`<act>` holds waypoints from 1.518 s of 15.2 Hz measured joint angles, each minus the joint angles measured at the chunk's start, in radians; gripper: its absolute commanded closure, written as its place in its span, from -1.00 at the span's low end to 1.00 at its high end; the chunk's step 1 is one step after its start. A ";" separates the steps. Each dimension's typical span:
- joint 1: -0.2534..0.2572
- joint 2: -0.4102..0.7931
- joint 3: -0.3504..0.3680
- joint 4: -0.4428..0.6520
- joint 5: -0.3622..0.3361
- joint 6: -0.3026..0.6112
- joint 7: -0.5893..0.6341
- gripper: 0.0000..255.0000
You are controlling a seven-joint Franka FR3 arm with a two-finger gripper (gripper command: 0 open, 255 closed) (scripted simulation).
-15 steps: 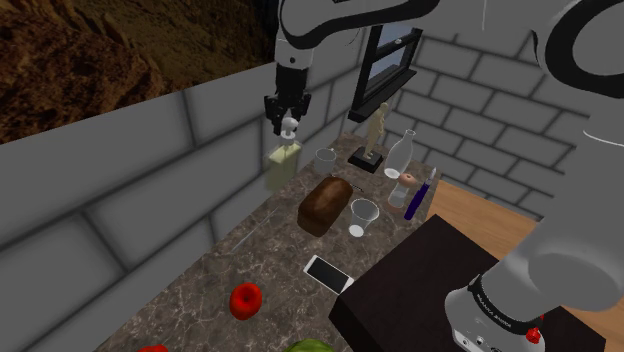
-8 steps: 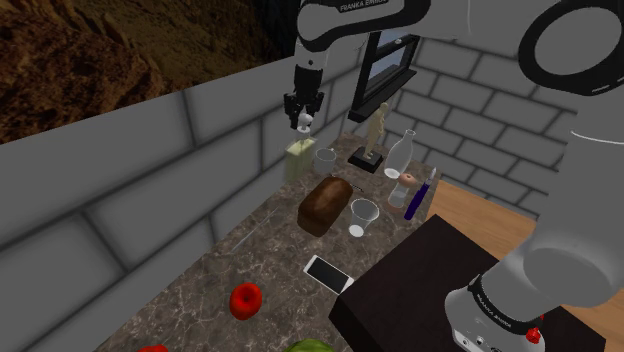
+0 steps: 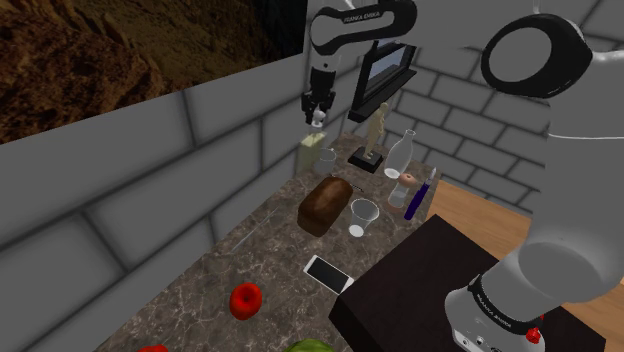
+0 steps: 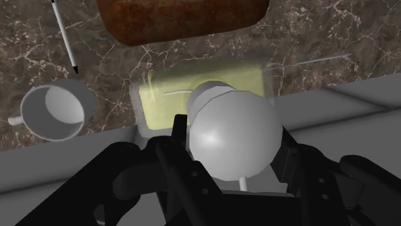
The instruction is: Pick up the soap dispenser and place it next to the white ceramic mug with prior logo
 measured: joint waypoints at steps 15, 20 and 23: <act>-0.085 0.265 -0.045 0.282 -0.019 -0.031 -0.140 1.00; -0.086 0.285 -0.046 0.251 -0.020 0.020 -0.143 1.00; -0.085 0.300 -0.047 0.236 -0.021 0.050 -0.143 1.00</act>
